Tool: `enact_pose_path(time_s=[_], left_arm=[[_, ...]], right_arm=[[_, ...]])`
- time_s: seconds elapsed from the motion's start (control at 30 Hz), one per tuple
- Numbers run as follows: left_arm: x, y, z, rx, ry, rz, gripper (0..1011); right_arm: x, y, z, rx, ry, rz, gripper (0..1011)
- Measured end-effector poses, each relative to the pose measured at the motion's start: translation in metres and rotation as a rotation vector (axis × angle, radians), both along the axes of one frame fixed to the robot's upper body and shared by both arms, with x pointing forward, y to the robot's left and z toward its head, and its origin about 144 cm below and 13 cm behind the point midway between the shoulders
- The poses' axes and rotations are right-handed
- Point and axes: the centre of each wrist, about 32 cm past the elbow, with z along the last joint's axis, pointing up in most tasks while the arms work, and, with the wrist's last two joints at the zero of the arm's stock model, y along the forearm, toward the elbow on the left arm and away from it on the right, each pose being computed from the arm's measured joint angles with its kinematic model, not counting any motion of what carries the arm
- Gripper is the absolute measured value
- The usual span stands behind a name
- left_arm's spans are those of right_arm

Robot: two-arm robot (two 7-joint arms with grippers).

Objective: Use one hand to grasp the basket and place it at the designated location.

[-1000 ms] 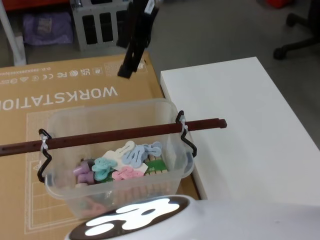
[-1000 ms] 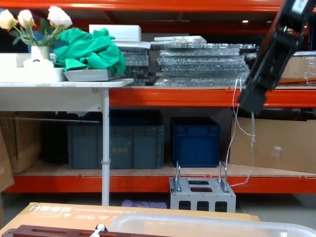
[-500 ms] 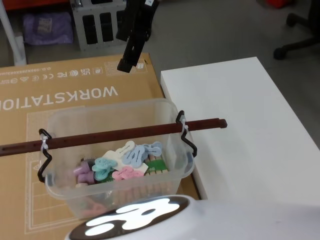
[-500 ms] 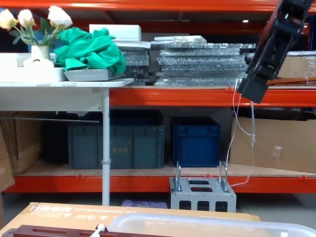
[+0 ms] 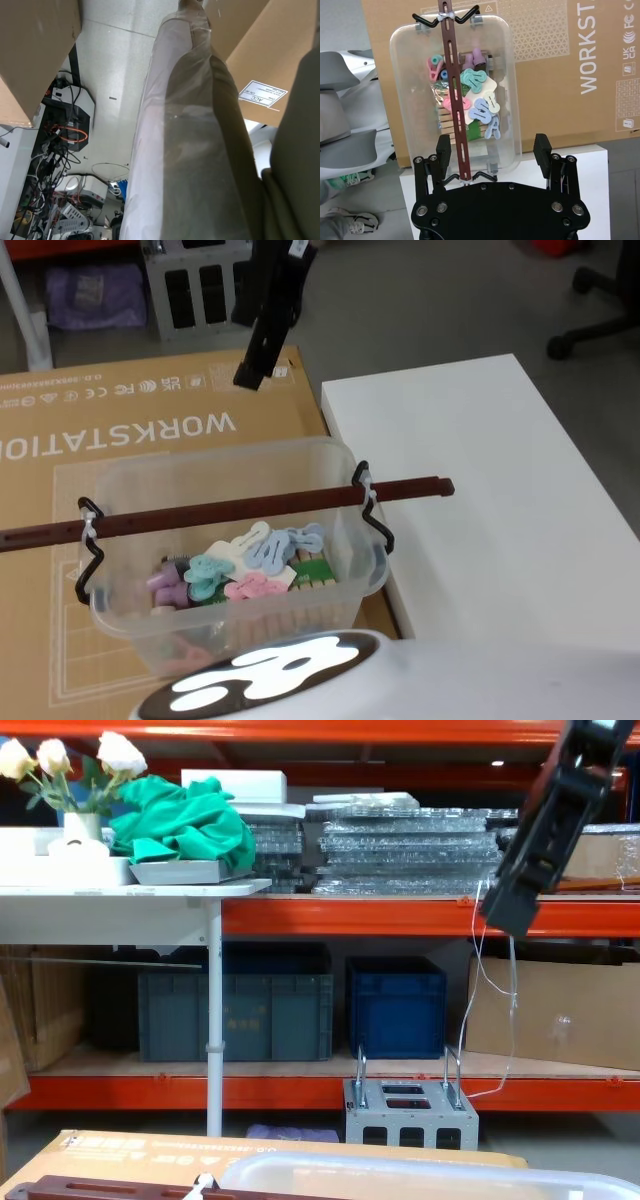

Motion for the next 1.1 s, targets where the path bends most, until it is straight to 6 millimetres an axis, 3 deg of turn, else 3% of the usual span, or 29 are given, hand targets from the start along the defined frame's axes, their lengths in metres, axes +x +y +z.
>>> enact_pose_path(time_s=[0.3,1.1], left_arm=[[0.0,0.0,0.0,0.0,0.0,0.0,0],[0.0,0.0,0.0,0.0,0.0,-0.001,0]], right_arm=[[0.012,0.012,-0.035,-0.007,0.076,0.014,1000],[0.025,0.039,-0.089,-0.018,0.183,0.071,1000]])
